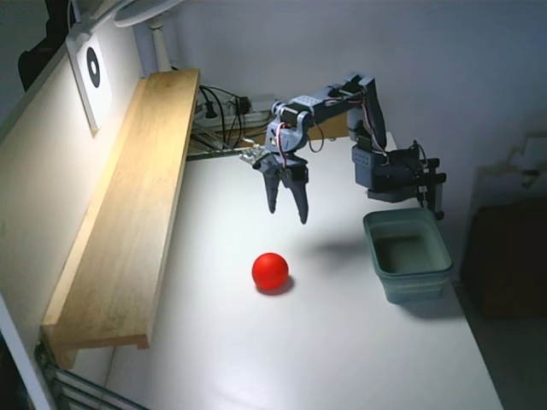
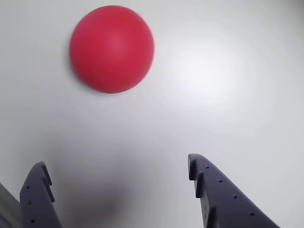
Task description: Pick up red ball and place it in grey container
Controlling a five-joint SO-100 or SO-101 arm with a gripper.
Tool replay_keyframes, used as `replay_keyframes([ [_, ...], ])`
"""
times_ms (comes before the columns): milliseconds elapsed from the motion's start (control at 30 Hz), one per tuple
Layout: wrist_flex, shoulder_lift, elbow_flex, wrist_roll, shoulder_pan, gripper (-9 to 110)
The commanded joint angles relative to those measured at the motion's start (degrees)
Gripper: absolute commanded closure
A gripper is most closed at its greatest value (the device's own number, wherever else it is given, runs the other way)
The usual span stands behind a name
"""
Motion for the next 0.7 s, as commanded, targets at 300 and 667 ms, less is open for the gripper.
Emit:
replay_keyframes([
  [300,3.3,-8.3,-15.5,0.1,-1.1,63],
  [667,10.1,-22.2,-36.2,0.1,-1.1,63],
])
